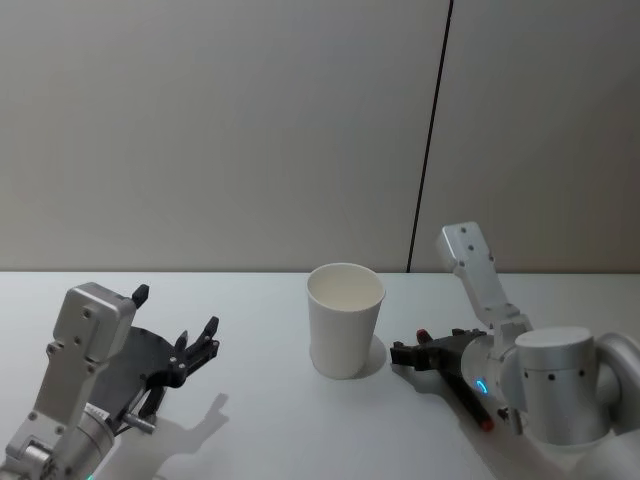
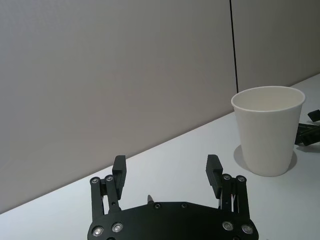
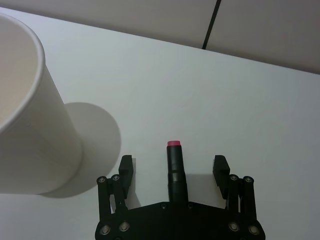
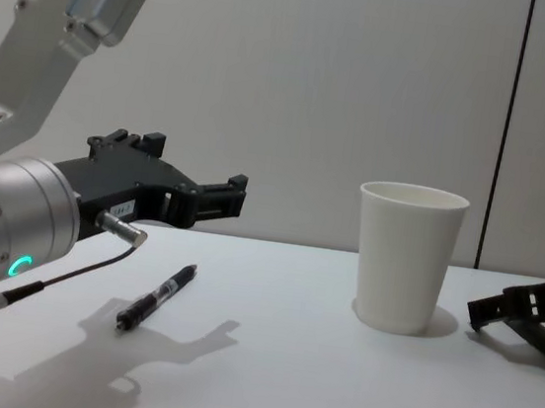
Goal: Place the pen into the pen holder.
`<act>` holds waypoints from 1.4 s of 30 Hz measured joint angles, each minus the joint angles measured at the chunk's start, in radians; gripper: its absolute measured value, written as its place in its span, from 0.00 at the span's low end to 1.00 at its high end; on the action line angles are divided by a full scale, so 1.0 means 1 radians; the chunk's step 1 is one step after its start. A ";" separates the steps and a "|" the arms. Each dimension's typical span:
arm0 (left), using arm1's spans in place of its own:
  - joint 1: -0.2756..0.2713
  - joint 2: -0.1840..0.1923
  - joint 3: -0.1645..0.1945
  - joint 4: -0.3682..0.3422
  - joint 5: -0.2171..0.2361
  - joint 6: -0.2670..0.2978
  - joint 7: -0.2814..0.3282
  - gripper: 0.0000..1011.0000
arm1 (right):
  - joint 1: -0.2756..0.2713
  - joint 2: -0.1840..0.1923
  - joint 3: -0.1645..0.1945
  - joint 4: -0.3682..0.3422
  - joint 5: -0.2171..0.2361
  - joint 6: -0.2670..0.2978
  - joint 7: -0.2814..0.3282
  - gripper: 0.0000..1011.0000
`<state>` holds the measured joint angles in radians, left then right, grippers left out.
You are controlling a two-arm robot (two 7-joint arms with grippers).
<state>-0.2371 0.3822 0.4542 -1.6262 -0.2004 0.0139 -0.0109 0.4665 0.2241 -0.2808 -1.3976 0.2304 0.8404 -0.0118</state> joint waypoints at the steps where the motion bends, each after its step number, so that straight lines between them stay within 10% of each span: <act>1: 0.000 0.000 0.000 0.000 0.000 0.000 0.000 0.99 | -0.001 -0.001 0.001 0.002 -0.001 -0.001 0.000 0.99; 42: 0.000 0.000 0.000 0.000 0.000 0.000 0.000 0.99 | -0.006 -0.008 0.004 0.013 -0.007 -0.004 0.005 0.66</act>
<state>-0.2372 0.3821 0.4542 -1.6262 -0.2004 0.0139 -0.0109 0.4609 0.2157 -0.2766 -1.3843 0.2236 0.8361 -0.0069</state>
